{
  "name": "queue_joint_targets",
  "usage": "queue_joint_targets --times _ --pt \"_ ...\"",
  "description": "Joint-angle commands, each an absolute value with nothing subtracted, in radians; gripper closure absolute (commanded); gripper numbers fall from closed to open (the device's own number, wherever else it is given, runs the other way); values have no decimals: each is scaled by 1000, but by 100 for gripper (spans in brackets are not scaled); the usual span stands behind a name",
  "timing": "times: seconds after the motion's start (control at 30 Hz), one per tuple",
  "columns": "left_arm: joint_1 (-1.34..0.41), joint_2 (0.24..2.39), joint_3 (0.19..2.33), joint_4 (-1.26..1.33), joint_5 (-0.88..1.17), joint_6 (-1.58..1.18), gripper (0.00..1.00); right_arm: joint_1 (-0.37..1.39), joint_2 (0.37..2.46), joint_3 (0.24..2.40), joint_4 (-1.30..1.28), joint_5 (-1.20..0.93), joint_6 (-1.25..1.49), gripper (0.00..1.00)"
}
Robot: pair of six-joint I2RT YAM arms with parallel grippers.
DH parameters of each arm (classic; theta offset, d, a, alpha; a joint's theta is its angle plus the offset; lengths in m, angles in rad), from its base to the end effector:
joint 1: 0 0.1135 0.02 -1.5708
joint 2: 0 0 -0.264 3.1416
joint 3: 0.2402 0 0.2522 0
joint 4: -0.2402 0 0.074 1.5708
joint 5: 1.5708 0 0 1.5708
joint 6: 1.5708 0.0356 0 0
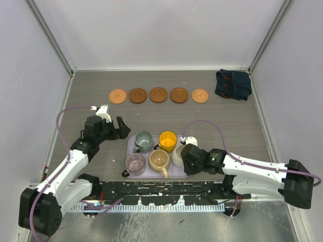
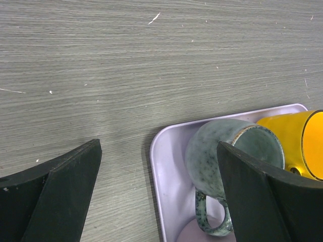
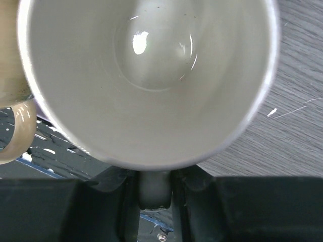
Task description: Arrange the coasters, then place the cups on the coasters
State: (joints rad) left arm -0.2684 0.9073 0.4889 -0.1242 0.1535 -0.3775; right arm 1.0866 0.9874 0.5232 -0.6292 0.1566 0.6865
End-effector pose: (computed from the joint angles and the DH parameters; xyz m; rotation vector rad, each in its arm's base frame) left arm 0.1905 -0.0581 0.2204 -0.0240 2.1545 -0.5428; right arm 0.0843 0.1484 0.1809 -0.4853 2.6528 0.3747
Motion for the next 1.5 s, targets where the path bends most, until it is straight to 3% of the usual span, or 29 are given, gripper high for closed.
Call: queue_joint_targets --times 0.0,0.43,1.03,1.47 --pt "-272 892 489 -79 163 -378 2 1091 993 532 -606 185 691 74" --pt "-271 897 486 -74 162 -379 2 1101 990 556 -630 208 671 99" --pt "-272 874 473 -77 152 -377 2 1195 979 733 -788 423 673 99" --pt "-271 883 471 -75 156 -378 2 1196 1023 657 -737 345 683 99"
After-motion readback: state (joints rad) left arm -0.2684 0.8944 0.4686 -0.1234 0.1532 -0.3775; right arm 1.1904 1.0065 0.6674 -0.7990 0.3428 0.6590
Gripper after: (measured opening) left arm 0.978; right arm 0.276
